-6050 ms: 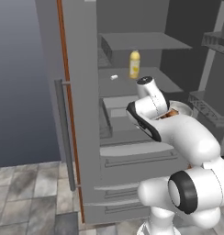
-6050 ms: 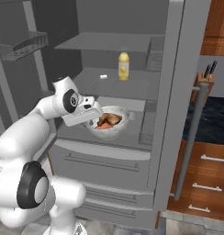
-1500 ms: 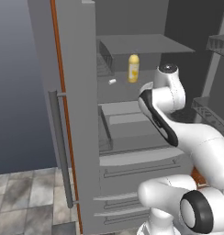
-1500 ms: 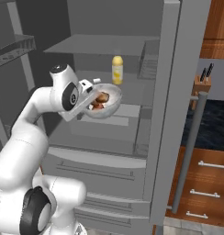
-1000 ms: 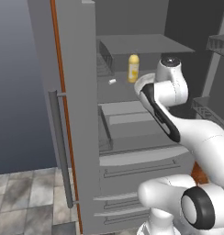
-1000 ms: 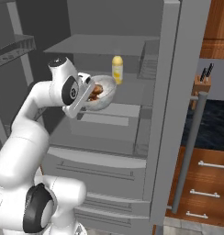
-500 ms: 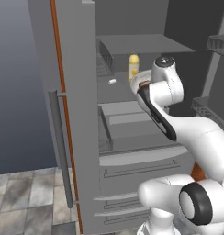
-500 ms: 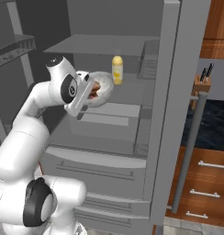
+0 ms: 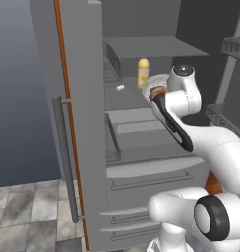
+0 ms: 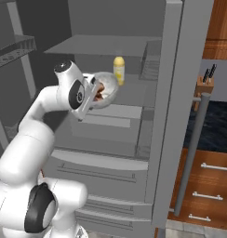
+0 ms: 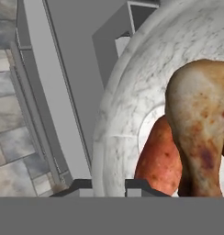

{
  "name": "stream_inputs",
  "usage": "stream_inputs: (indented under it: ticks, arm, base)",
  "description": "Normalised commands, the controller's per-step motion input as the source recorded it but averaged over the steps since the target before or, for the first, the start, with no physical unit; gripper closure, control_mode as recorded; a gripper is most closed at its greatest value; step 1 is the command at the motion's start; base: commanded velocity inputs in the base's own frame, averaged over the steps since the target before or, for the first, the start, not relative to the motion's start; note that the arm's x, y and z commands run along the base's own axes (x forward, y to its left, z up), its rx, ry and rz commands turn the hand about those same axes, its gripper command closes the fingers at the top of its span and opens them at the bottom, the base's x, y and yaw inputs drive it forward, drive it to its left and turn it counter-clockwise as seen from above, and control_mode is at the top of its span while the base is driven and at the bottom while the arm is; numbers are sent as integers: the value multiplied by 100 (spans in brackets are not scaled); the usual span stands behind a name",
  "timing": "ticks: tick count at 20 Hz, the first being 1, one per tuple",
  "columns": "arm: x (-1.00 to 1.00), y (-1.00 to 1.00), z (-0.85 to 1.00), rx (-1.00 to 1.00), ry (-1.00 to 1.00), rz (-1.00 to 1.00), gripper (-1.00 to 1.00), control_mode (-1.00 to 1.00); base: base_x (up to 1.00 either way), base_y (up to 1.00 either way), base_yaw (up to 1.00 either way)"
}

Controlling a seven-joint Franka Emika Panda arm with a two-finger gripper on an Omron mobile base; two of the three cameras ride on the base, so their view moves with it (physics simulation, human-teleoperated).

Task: Pick the chicken drumstick and sweet potato from their plates and place them in the bowl. Then put the bowl in the fridge.

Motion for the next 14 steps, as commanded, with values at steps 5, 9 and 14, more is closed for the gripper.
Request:
stream_inputs:
  ticks: [5, 9, 14]
  arm:
    - [24, -8, -3, 5, 0, 0, 100, -100]
    - [31, -4, -6, 8, 0, 0, 100, -100]
    - [29, 0, -3, 14, -6, 4, 100, -100]
  base:
    - [0, 0, 0]
    - [0, 0, 0]
    - [0, 0, 0]
